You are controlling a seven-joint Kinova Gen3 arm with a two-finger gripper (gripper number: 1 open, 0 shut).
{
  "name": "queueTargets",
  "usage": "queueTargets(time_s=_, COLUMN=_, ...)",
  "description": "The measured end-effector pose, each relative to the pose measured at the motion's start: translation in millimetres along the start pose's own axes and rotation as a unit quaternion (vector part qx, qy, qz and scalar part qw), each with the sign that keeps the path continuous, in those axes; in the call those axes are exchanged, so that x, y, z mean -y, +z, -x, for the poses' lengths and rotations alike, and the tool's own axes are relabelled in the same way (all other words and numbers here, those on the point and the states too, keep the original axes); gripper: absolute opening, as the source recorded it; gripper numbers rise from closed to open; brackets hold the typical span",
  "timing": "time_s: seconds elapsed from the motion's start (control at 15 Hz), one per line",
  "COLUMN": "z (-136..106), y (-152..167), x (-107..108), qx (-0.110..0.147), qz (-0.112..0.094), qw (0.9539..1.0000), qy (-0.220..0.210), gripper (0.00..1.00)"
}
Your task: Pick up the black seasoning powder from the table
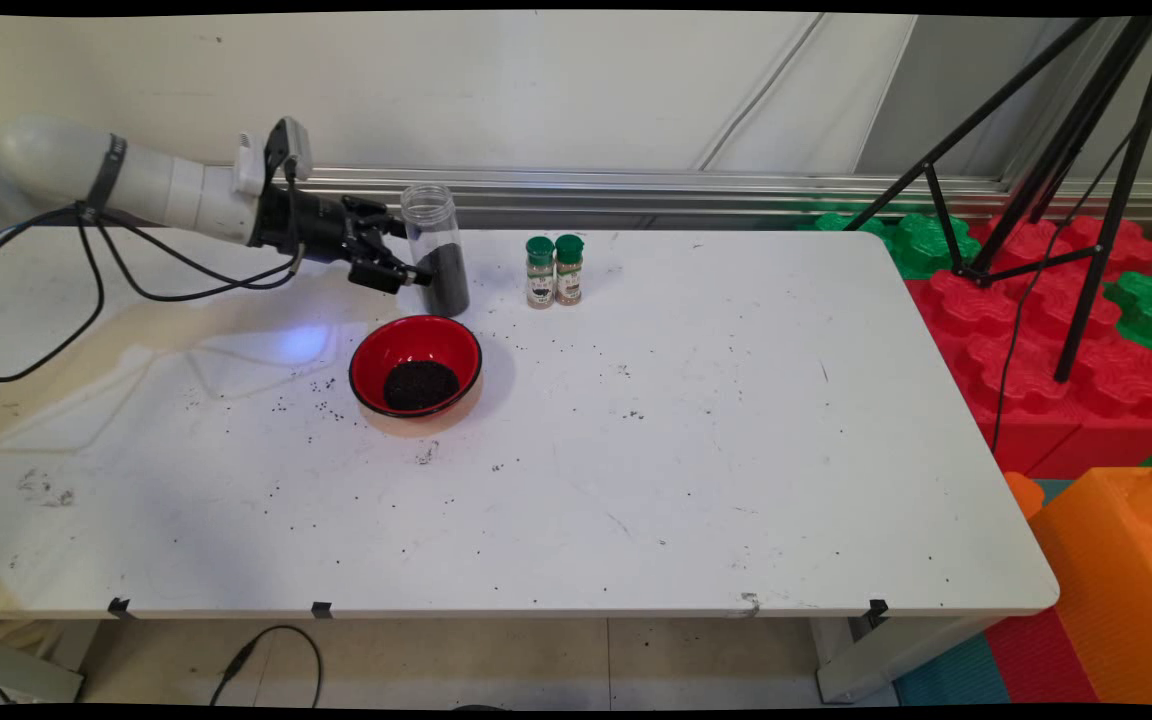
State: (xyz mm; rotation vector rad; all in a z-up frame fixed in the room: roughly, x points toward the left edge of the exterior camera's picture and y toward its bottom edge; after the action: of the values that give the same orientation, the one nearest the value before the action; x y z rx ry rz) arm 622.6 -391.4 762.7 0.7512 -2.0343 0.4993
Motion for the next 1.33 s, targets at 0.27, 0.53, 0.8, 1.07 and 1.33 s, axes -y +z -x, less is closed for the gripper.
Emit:
queueTargets(time_s=0.27, z=1, y=15, x=6, qx=-0.014, qz=0.009, qw=0.9998, qy=0.009, gripper=1.00)
queueTargets(time_s=0.53, z=3, y=28, x=12, qx=-0.027, qz=0.018, qw=0.9993, qy=0.016, gripper=1.00)
queueTargets(time_s=0.8, z=6, y=35, x=17, qx=-0.036, qz=0.025, qw=0.9988, qy=0.020, gripper=1.00)
queueTargets(time_s=1.07, z=8, y=40, x=20, qx=-0.043, qz=0.033, qw=0.9982, qy=0.023, gripper=1.00)
queueTargets(time_s=1.33, z=10, y=43, x=22, qx=-0.051, qz=0.043, qw=0.9974, qy=0.027, gripper=1.00)
